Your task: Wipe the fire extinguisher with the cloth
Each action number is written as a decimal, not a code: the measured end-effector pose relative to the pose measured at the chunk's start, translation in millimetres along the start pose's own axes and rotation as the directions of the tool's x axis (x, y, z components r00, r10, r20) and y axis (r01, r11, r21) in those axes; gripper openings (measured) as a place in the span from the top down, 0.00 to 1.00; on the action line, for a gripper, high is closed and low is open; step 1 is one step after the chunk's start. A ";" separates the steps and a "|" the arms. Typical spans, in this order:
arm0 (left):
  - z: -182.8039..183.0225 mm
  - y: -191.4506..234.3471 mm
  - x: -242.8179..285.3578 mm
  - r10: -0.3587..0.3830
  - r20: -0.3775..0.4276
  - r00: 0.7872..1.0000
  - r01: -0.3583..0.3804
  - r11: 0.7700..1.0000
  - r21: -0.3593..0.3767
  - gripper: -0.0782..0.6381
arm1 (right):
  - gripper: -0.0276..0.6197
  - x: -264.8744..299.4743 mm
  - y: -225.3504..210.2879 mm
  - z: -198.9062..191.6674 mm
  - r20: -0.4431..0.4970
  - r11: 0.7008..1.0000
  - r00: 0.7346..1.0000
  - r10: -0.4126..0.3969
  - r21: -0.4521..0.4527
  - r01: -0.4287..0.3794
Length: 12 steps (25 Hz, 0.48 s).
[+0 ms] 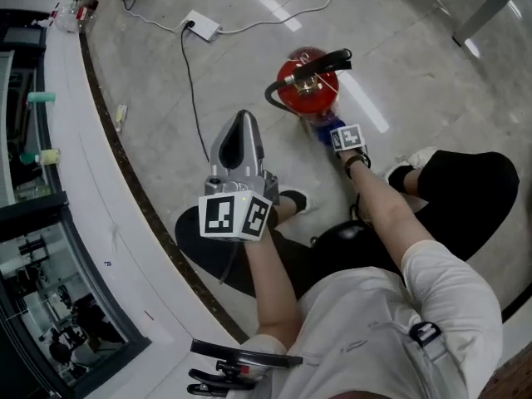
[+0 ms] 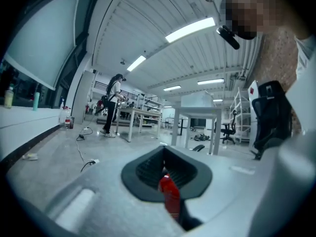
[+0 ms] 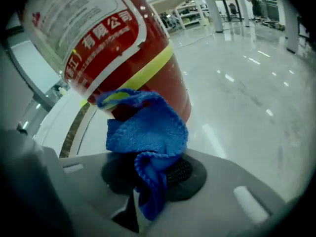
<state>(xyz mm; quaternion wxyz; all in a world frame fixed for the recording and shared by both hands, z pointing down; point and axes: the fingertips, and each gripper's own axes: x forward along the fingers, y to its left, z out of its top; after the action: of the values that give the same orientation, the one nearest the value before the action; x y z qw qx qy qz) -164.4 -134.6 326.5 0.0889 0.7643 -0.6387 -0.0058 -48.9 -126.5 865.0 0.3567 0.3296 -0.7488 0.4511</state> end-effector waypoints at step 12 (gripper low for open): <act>34.5 11.1 25.0 -0.038 0.146 0.988 0.042 0.999 -0.025 0.89 | 0.80 -230.8 137.0 94.0 0.483 0.945 0.813 0.325 -0.141 -0.294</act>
<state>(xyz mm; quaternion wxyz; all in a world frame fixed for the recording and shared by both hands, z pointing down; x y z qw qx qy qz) -174.8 -165.3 296.8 0.0526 0.7731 -0.6279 -0.0725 -60.9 -121.0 580.9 0.0822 0.2978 -0.8720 0.3798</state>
